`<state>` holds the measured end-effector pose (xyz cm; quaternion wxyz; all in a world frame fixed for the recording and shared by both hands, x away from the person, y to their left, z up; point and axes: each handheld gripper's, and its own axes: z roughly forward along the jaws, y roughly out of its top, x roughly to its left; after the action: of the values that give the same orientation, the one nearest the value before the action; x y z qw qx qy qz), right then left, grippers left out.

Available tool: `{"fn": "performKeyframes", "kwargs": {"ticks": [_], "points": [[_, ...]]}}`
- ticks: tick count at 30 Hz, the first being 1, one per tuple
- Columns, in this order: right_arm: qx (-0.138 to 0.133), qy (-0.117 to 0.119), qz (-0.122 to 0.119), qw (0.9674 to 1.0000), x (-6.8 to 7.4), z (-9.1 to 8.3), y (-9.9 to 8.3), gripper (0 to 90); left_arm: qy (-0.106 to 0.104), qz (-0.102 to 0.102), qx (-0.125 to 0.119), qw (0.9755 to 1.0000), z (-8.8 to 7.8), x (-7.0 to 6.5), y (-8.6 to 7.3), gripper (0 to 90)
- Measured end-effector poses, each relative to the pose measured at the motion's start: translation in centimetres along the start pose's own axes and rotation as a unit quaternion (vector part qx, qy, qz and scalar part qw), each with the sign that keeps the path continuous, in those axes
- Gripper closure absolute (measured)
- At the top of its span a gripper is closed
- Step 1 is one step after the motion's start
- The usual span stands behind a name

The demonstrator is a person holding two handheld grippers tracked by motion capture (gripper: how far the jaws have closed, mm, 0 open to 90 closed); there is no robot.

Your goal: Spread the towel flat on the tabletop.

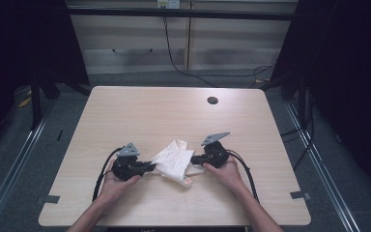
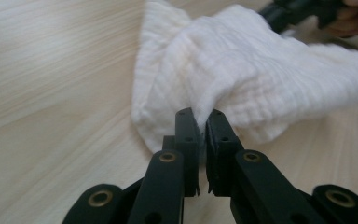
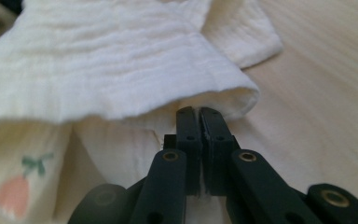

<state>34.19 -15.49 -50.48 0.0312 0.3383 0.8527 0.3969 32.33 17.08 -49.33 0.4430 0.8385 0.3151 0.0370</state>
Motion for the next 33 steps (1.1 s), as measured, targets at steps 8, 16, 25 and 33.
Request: {"fn": "performKeyframes", "kwargs": {"ticks": [8,16,25,33], "points": [[0.019,0.04,-0.035,0.9984,3.6,0.1,-0.7,87.2,0.014,-0.023,-0.012,0.9996,0.2,2.1,0.3,83.4],[0.009,0.047,-0.031,0.9984,3.8,0.2,-1.0,87.2,0.003,-0.044,-0.02,0.9988,-0.2,2.4,0.1,68.1],[0.01,0.027,-0.025,0.9993,3.5,-0.2,-1.2,87.2,0.0,-0.033,-0.061,0.9976,-4.6,-0.1,-0.1,56.6],[0.01,0.021,-0.028,0.9993,3.6,-0.3,-1.2,87.2,-0.08,0.023,0.006,0.9965,-2.5,-4.3,-2.6,70.8]]}}
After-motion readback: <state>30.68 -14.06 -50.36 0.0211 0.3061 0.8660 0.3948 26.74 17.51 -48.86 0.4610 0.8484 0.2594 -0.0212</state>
